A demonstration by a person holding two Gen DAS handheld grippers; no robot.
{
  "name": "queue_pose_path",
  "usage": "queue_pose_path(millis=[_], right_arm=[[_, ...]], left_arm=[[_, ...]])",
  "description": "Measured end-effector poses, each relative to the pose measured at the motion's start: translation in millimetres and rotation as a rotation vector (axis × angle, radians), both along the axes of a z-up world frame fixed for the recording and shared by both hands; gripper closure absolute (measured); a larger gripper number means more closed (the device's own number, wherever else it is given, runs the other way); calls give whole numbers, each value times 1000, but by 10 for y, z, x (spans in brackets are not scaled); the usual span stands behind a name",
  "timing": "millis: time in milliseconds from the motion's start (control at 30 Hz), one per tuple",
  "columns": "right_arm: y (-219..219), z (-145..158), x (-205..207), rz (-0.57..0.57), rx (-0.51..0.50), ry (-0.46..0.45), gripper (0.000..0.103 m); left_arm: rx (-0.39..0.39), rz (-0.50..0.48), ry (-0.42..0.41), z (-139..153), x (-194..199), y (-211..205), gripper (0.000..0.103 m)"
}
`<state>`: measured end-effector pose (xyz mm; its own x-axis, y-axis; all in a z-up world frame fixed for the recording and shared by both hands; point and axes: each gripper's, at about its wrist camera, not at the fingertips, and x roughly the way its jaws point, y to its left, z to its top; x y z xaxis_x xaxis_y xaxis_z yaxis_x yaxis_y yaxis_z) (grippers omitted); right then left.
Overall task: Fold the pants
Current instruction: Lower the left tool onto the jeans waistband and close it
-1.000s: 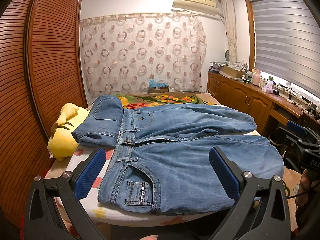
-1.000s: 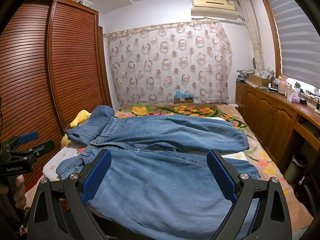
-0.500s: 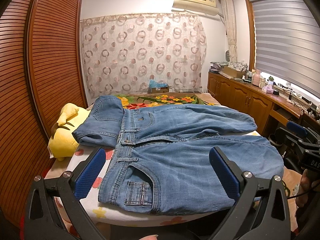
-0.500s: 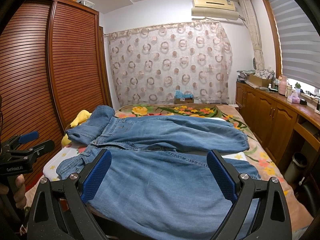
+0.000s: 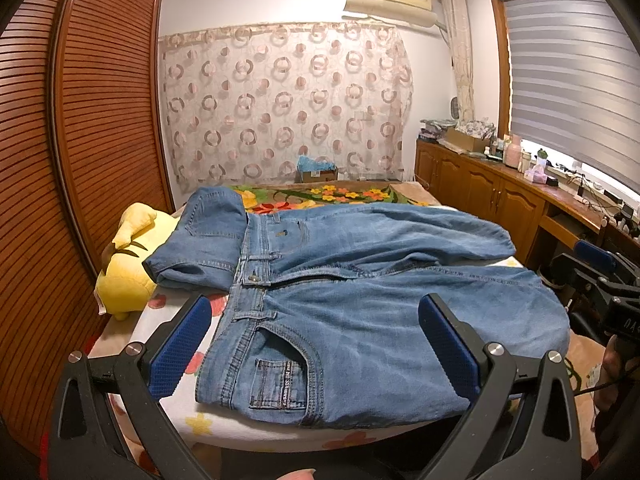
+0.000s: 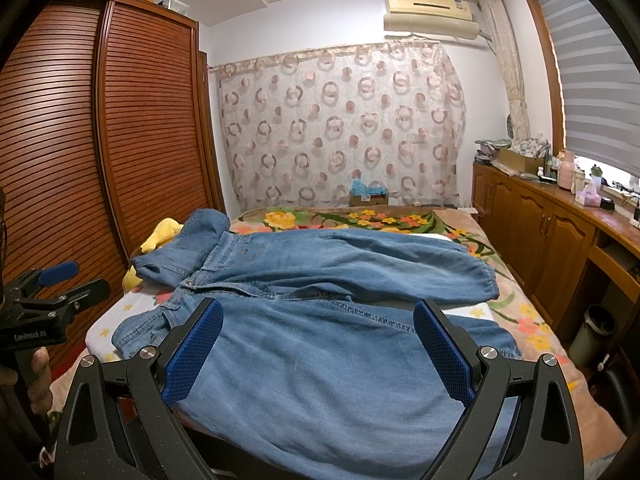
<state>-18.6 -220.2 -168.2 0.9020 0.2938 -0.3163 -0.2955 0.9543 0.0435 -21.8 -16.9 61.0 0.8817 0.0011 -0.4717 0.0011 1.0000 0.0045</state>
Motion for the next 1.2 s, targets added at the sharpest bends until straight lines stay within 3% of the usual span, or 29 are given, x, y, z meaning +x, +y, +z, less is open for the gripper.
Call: queue_pose_path(millis=[133, 367, 667, 1067, 1200], right_arm=[[-25, -59, 64, -2, -14, 25, 6], [-46, -135, 292, -10, -47, 90, 6], [51, -243, 635, -16, -114, 192, 6], [81, -212, 877, -18, -162, 273, 6], [114, -198, 884, -17, -169, 291, 6]], left_arm=[[-21, -2, 22, 52, 20, 9, 0], [-43, 7, 79, -111, 183, 131, 0], [-69, 13, 152, -630, 347, 442, 0], [-94, 45, 212, -1035, 439, 876, 0], [-108, 54, 232, -1137, 432, 1029, 9]])
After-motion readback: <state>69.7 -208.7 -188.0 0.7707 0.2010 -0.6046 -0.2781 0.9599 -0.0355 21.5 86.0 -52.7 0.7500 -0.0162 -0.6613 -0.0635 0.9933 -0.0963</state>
